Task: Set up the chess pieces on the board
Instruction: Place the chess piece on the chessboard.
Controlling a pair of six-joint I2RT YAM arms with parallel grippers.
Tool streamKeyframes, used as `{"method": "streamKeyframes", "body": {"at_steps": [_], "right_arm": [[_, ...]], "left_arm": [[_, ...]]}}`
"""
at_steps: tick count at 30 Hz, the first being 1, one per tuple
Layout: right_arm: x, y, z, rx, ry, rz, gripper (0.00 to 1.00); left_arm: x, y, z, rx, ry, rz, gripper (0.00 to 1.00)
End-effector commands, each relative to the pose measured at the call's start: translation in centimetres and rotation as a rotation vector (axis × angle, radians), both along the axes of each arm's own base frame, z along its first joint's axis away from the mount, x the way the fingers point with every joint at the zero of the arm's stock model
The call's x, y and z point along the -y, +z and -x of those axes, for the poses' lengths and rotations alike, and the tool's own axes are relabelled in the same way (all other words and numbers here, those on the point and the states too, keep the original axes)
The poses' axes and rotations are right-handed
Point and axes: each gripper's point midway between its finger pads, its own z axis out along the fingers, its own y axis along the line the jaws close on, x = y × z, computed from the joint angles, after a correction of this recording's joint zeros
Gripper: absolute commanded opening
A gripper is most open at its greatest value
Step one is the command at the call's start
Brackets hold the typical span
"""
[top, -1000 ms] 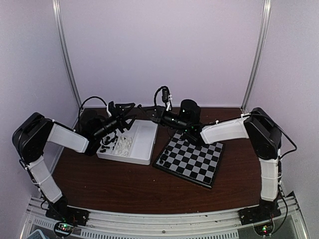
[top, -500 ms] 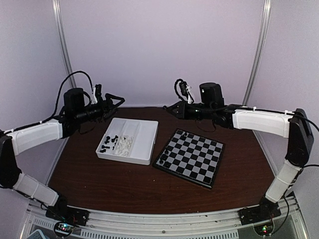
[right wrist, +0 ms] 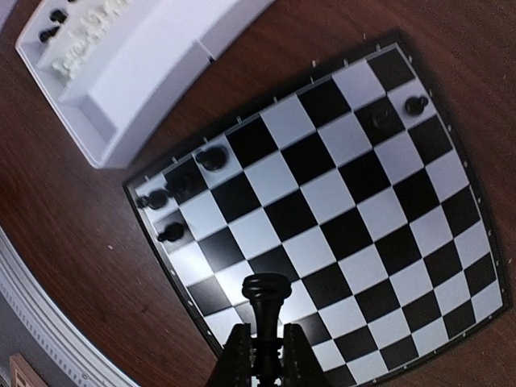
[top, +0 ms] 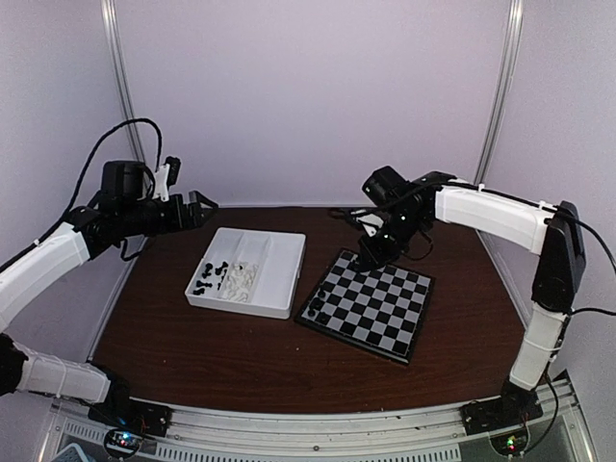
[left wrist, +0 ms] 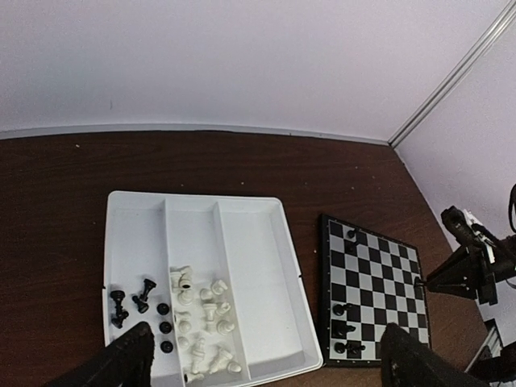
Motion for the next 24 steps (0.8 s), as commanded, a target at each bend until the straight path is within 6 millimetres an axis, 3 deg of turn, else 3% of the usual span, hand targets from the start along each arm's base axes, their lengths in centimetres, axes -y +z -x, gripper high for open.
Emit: {"method": "streamKeyframes", "body": {"at_steps": [1,8,24], "right_arm": [[3.4,-3.4,2.5,-0.154,0.016,0.222,0.00],[4.6,-6.7,3.2,-0.240,0.013,0.388,0.00],[5.0,-10.3,3.5,-0.280,0.018,0.512,0.04]], "left_arm": [[-2.1,0.4,-0.1,0.038,0.062,-0.117,0.98],[-2.2,-0.1,-0.1,0.022,0.057,-0.140,0.98],[-1.6,-1.4,-0.7,-0.016,0.038,-0.150,0.98]]}}
